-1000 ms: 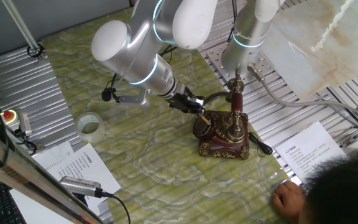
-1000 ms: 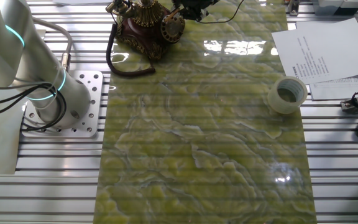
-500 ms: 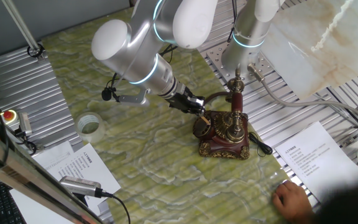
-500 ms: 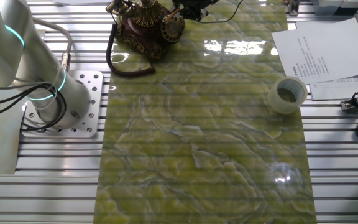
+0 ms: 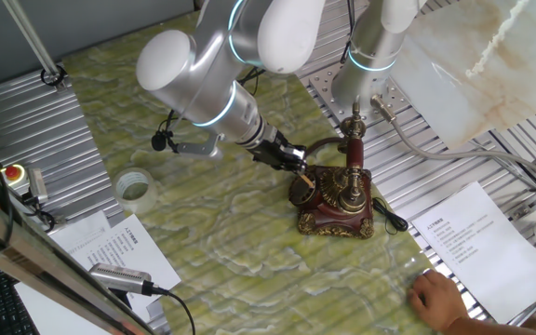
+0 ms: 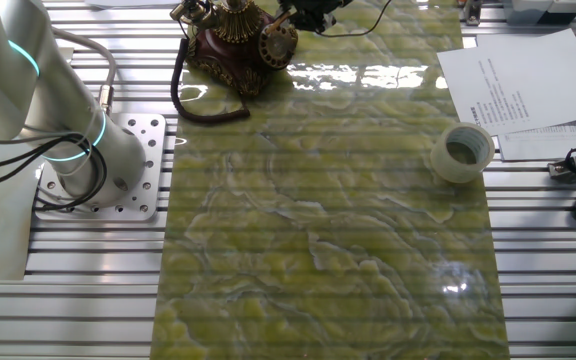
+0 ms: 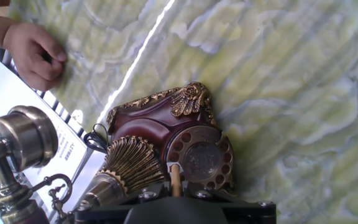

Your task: Dial a number on an old rotary phone

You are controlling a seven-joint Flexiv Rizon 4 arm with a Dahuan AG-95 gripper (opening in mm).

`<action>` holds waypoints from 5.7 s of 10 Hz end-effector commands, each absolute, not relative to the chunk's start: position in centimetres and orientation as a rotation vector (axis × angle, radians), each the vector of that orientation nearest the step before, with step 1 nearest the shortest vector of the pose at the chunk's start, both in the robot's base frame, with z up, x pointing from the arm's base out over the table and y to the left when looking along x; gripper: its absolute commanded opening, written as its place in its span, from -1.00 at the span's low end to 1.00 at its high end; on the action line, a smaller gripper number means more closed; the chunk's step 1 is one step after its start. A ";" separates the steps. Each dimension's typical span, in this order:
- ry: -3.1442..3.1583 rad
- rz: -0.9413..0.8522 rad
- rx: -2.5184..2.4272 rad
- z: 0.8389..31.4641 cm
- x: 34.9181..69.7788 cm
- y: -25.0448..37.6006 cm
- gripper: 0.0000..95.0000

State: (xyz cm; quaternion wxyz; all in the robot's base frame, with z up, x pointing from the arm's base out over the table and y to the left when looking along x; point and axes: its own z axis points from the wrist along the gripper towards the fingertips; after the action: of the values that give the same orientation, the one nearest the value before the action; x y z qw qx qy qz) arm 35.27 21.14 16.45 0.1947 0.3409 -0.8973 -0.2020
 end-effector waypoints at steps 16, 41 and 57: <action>-2.526 -0.567 0.923 15.9 36.5 21.9 -1.00; -2.544 -0.561 0.899 15.5 37.2 22.4 -1.00; -2.535 -0.614 0.908 15.2 37.5 22.4 -1.00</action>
State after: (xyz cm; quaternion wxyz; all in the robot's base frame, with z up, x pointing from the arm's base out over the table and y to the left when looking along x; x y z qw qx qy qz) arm 37.58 22.34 15.22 0.1887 0.3236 -0.9012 -0.2179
